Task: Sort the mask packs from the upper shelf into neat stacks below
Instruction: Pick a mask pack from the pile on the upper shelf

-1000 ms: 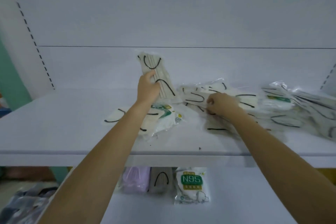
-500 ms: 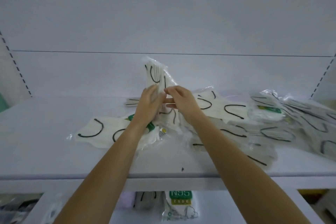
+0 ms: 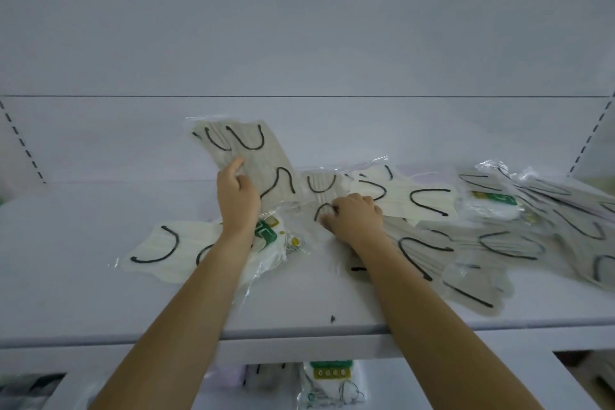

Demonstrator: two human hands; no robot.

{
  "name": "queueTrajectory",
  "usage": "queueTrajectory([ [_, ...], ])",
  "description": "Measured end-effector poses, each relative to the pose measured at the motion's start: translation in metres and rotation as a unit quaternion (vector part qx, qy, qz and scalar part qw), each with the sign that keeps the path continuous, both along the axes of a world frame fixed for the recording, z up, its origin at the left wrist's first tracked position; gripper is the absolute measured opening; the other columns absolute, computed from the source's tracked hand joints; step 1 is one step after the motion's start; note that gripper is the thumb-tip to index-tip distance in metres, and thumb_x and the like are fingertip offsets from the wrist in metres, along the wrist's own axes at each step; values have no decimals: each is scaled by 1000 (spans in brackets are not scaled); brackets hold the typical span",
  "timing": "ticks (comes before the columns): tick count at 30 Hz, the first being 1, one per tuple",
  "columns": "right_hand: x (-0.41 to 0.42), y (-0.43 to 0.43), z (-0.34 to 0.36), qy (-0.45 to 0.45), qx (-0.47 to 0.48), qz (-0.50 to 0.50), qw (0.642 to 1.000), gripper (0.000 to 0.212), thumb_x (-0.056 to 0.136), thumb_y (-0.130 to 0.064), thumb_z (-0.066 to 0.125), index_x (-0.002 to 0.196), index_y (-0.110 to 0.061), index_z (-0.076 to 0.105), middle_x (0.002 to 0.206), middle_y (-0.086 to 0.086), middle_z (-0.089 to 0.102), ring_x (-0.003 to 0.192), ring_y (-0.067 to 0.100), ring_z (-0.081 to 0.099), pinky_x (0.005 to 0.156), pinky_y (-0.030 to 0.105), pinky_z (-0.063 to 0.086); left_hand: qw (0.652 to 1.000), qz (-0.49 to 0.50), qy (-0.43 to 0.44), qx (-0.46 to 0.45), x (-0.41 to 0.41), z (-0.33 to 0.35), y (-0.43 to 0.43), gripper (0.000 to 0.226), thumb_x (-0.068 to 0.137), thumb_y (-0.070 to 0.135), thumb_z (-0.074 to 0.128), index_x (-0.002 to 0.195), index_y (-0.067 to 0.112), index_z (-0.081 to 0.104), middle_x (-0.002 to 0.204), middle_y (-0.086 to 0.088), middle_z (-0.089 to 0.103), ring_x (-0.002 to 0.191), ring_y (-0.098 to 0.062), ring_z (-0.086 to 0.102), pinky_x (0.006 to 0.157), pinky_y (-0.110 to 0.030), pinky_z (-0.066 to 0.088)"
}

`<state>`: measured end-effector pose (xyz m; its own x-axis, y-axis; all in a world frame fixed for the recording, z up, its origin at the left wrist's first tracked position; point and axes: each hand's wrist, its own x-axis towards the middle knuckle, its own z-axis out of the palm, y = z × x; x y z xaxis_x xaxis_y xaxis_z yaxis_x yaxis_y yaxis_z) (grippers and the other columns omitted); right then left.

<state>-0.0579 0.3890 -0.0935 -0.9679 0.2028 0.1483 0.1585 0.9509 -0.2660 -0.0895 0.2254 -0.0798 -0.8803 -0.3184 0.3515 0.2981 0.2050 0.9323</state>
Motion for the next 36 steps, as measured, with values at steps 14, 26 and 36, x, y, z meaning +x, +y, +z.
queueTrajectory([
  [14, -6, 0, -5, -11, -2, 37, 999, 27, 91, -33, 43, 103, -21, 65, 110, 2, 59, 116, 27, 47, 103, 40, 28, 1000, 15, -1, 5, 5, 3, 0, 57, 89, -8, 39, 143, 6, 31, 144, -12, 28, 130, -23, 37, 99, -14, 30],
  [26, 2, -30, 5, 86, -293, 233, 923, 40, 101, -30, 33, 140, -21, 42, 134, -4, 52, 121, 9, 48, 104, 25, 35, 986, -137, -34, -84, 2, 4, 8, 33, 89, 31, 54, 111, 7, 52, 118, -7, 46, 100, -13, 51, 83, -20, 44],
  [36, -12, -4, -8, -58, 47, -17, 997, 32, 95, -26, 31, 118, -16, 52, 128, 9, 47, 122, 30, 39, 105, 47, 24, 992, -6, 19, 127, -5, 0, -6, 63, 86, -3, 30, 147, 12, 25, 144, -11, 38, 130, -29, 41, 110, -46, 35],
])
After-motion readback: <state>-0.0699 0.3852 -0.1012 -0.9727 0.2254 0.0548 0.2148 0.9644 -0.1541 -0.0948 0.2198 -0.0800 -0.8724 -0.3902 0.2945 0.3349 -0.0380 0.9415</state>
